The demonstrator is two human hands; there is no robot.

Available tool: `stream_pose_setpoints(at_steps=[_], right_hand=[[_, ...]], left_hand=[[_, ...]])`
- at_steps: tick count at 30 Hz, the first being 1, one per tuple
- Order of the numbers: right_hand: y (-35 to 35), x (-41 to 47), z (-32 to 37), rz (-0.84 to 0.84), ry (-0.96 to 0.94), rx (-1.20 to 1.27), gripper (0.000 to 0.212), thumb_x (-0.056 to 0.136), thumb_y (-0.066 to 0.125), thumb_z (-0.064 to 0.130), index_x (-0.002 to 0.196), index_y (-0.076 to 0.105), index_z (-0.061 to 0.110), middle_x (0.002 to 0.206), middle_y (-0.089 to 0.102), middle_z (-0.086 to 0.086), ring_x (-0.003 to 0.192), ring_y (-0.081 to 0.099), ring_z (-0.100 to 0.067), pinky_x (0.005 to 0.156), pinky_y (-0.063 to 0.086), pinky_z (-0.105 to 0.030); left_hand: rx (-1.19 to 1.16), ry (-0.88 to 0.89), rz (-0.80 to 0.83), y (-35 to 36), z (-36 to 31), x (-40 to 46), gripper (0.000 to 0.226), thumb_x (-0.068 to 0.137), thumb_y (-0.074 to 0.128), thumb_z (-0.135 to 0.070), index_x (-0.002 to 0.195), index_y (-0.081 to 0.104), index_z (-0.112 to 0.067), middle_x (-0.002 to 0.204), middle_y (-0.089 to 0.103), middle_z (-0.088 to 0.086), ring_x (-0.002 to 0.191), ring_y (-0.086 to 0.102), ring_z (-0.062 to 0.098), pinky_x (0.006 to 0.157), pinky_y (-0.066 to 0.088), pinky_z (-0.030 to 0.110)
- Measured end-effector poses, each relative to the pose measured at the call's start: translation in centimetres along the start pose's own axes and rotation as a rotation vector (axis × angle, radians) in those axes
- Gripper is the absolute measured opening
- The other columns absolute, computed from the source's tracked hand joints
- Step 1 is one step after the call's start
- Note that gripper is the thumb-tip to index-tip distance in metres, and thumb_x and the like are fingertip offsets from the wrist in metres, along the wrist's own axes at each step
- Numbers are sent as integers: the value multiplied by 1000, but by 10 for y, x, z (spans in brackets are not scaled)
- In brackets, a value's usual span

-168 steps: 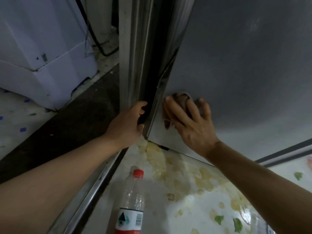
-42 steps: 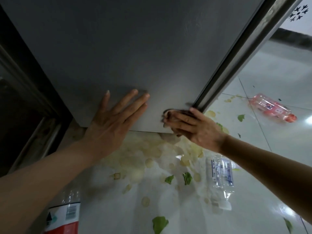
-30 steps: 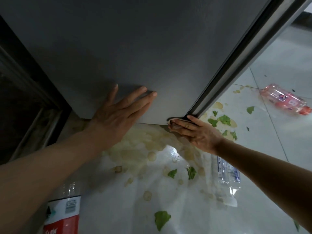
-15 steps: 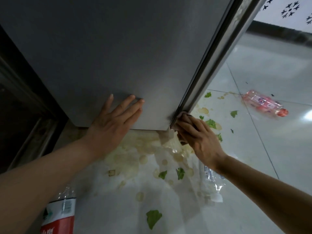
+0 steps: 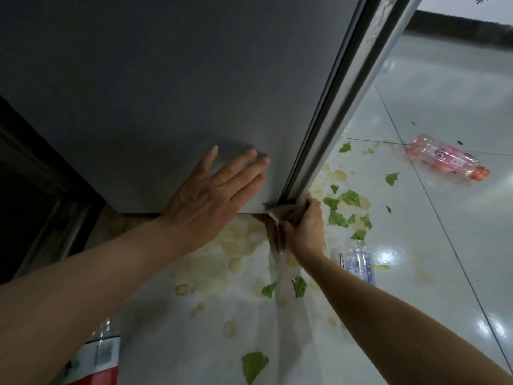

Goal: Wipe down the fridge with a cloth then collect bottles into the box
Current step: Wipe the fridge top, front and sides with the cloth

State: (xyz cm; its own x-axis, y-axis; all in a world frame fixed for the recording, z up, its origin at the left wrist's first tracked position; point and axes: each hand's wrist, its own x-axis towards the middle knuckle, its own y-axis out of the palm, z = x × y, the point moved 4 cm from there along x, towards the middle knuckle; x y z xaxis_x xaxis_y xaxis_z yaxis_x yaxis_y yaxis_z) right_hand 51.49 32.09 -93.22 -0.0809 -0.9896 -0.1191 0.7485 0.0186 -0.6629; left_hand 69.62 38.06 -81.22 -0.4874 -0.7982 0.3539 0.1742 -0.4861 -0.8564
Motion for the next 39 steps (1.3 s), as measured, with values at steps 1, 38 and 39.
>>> stream_pose_setpoints(at_steps=[1,38,39], right_hand=[[6,5,0,3,3,-8,61,76,65,5,128,35,15,124,52,-9,107,55,-25,92,51,-44],[-229,-28,254,-489,-423,243,35,69,77,23,90,53,10,72,54,7,68,53,-12,55,39,-16],[-236,-29,263,-504,-427,248,34,68,77,23,89,53,10,71,53,8,68,52,-12,54,39,-16]], left_hand=[[10,8,4,1,1,2,59,81,22,-3,136,43,-8,151,34,8,138,24,24,105,13,53],[-59,-145,-75,-205,73,85,75,41,77,-1,115,62,-7,129,56,16,115,52,29,88,46,56],[-72,-160,-121,-220,77,91,72,46,75,0,116,61,-8,132,55,16,117,50,29,91,45,57]])
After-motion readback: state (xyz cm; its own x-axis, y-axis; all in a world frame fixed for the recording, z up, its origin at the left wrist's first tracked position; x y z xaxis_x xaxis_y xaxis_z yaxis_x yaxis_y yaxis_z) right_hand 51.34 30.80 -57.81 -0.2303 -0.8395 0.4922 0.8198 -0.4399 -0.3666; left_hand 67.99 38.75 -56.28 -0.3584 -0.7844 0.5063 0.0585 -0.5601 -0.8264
